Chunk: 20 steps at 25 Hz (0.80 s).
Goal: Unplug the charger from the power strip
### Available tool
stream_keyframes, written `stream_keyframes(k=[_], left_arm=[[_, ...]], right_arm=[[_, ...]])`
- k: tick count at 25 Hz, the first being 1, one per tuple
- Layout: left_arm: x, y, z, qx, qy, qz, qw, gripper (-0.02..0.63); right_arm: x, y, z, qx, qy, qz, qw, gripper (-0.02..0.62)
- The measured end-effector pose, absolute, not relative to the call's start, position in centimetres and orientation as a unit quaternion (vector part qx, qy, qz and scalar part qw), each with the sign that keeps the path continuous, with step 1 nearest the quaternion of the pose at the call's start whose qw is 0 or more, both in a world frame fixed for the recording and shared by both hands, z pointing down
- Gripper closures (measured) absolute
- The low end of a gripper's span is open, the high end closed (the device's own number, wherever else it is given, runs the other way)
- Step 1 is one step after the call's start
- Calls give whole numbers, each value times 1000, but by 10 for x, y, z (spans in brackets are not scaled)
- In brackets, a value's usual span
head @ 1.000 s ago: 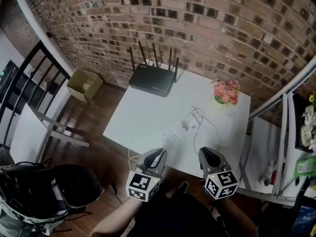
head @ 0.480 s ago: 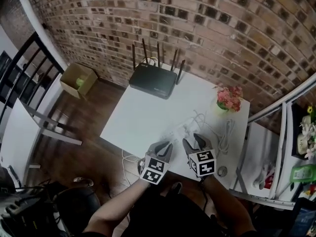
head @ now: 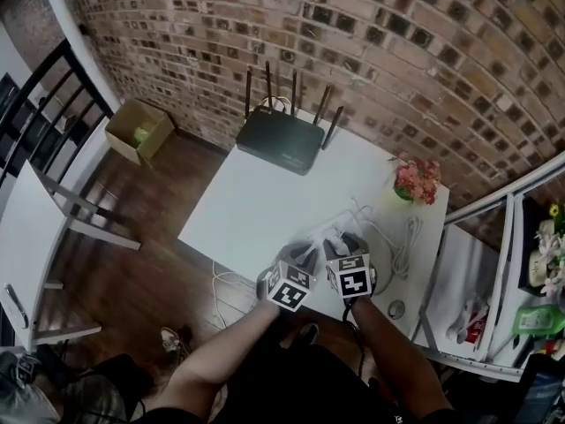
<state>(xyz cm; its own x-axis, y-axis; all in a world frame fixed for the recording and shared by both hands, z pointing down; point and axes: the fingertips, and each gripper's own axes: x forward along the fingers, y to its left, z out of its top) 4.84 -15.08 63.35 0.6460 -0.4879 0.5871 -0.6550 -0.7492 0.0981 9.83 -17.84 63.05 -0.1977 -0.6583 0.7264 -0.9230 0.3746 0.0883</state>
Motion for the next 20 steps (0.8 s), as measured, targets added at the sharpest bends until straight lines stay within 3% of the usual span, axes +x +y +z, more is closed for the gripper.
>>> stream_keyframes(k=[20], left_arm=[[62,-161,659,899,-293,285,158,557]], right_arm=[[90,-184,638,525,-729,194,395,437]])
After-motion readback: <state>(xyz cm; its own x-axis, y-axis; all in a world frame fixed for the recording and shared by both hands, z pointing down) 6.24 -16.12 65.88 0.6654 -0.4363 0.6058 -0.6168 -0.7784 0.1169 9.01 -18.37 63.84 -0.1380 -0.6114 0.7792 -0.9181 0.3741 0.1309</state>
